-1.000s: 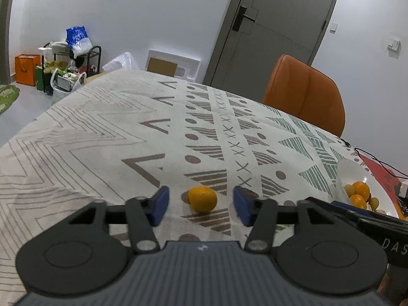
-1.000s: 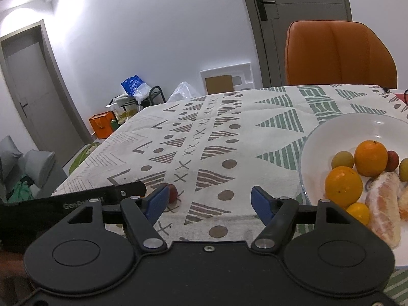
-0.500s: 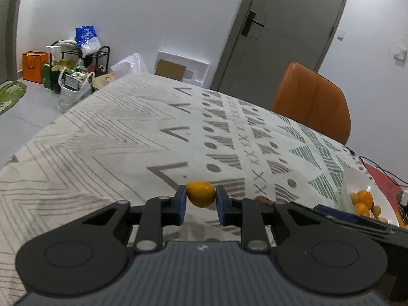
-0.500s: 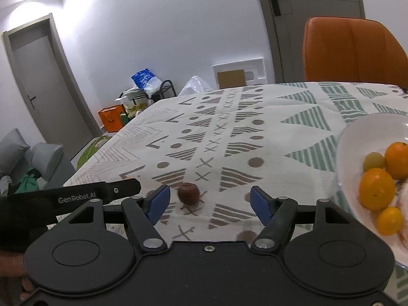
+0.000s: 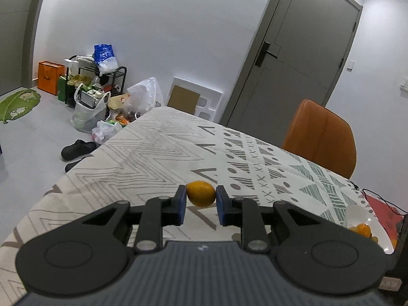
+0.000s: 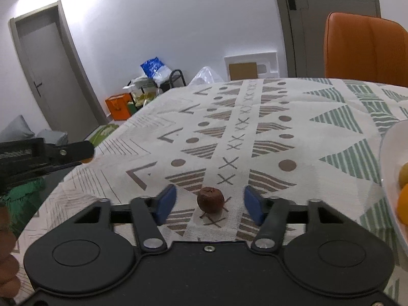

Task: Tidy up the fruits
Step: 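Grasp the last mandarin with the left tool while the right tool grasps the red plum, then carry the mandarin with the left tool while the right tool carries the plum onto the plate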

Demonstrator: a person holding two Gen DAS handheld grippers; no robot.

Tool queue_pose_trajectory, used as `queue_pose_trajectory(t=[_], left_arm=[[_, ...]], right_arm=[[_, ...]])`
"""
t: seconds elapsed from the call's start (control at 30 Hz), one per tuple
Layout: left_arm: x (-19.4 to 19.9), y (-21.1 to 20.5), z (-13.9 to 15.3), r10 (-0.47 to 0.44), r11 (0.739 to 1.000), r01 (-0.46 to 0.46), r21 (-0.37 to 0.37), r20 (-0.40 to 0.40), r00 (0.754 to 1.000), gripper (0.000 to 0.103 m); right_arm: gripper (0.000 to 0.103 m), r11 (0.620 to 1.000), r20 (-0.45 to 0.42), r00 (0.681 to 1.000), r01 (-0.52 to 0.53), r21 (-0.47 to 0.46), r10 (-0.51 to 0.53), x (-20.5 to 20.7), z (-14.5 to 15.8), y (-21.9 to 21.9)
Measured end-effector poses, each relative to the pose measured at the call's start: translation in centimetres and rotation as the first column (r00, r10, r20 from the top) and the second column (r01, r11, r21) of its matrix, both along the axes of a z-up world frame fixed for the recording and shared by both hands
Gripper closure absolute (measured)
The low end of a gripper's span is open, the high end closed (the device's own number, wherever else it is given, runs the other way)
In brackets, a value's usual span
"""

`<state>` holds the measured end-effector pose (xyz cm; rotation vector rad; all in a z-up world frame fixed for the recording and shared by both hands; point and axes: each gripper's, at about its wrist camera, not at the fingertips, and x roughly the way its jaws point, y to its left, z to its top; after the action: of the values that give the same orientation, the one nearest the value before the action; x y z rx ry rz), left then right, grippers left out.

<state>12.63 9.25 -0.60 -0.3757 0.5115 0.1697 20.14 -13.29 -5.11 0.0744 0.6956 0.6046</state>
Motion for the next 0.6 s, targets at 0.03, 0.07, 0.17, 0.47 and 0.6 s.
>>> queue_pose_trajectory(t=[0.03,0.07,0.17,0.47,0.6], left_arm=[[0.0,0.1,0.0,0.003,1.000,-0.003,0.000,-0.001,1.000,0.080],[-0.1,0.2,0.1,0.004,1.000,-0.004,-0.001,-0.001,1.000,0.080],[0.0,0.2,0.1,0.003,1.000,-0.003,0.001,0.001,1.000,0.080],[0.6,-1.4,-0.1,-0.040,0.999,0.040,-0.004,-0.013,0.999,0.080],[1.0,-2.6,0.3,-0.063,0.998,0.063,0.005,-0.008,0.998,0.080]], right_arm=[[0.074,1.000,-0.009,1.000,-0.004,-0.005,0.004,0.1,-0.2,0.1],[0.080,1.000,-0.016,1.000,-0.007,-0.013,0.007,0.2,-0.4,0.2],[0.081,1.000,-0.004,1.000,-0.023,-0.015,0.023,0.0,-0.2,0.1],[0.081,1.000,0.023,1.000,0.008,0.003,-0.008,-0.3,1.3,-1.7],[0.081,0.999,0.039,0.999,0.034,0.013,-0.035,-0.5,2.1,-3.0]])
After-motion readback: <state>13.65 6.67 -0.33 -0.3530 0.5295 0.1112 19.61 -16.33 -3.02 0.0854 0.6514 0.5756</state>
